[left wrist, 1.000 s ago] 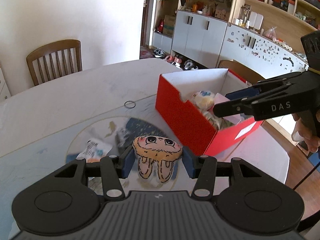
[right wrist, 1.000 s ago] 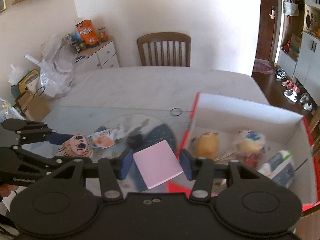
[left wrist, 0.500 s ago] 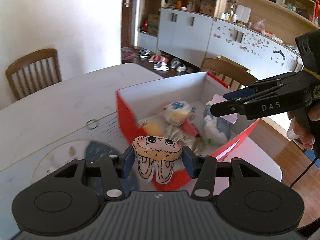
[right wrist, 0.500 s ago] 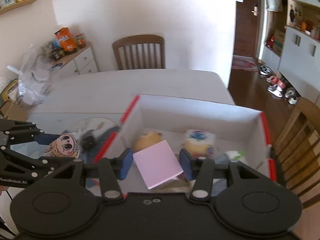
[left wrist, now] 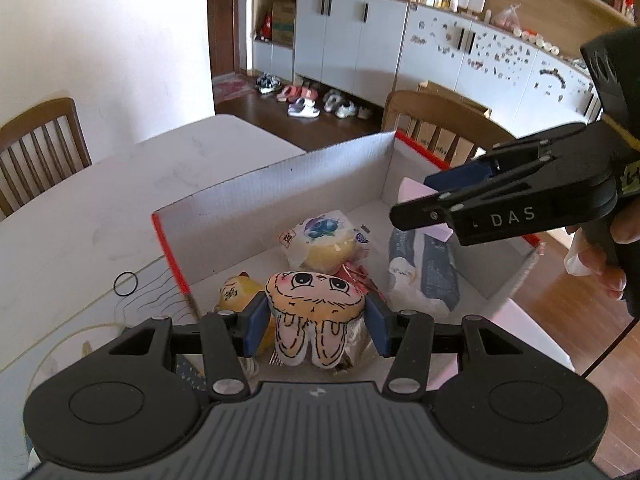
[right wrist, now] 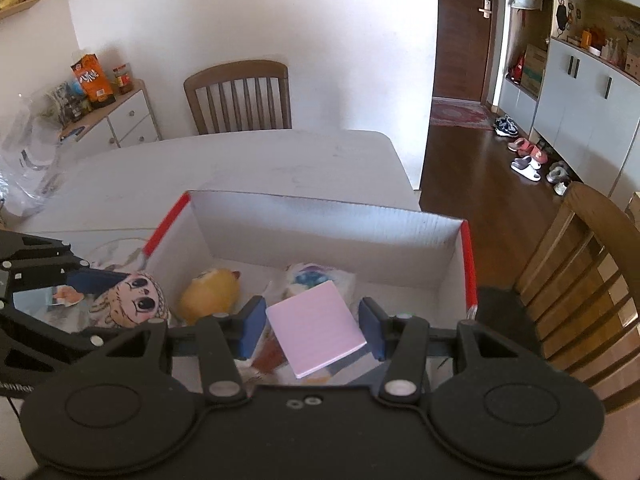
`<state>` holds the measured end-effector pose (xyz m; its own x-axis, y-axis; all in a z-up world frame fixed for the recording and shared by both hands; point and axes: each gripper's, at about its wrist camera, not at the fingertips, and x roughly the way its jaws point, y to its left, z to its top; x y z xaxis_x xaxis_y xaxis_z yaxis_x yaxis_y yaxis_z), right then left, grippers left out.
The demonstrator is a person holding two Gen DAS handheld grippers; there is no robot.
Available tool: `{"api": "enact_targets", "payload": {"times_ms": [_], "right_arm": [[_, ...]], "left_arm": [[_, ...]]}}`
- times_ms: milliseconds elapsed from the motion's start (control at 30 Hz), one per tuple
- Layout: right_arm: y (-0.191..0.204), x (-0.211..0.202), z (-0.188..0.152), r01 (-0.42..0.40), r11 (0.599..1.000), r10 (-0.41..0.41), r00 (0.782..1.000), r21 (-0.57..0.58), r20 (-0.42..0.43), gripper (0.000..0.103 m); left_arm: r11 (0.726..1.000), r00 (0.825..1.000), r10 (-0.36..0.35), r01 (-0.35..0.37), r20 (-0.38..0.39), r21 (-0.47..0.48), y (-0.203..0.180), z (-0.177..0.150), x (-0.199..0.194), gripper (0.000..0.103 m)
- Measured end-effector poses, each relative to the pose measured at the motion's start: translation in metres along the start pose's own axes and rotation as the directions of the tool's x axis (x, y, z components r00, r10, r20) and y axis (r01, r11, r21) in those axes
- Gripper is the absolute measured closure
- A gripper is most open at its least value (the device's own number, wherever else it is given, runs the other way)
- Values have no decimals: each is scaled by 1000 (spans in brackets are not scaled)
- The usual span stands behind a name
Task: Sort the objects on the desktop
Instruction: 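Carry the cartoon plush and pink note pad over the red shoebox, then open both tools to drop the plush and note pad into the shoebox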
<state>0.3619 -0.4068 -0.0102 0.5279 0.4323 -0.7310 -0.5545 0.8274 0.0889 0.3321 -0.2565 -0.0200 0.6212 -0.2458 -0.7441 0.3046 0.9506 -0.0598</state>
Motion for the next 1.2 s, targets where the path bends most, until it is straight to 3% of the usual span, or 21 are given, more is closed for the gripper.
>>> {"api": "enact_targets", "payload": {"times_ms": [500,1000,1200], "right_arm": [[-6,69,15,7,1000,-6,996,6,-92,52],[-4,98,12,-4,1000,6,977,11,-213,52],[-4,100,11,-6,1000,10,973,18,-231,52]], "left_arm": [[997,993,33,-25,-113,71,1,19,59,53],[994,983,35,-15,-181,111,-4,16,73,53],[994,983,28,-8,-179,112,-6,16,70,39]]}}
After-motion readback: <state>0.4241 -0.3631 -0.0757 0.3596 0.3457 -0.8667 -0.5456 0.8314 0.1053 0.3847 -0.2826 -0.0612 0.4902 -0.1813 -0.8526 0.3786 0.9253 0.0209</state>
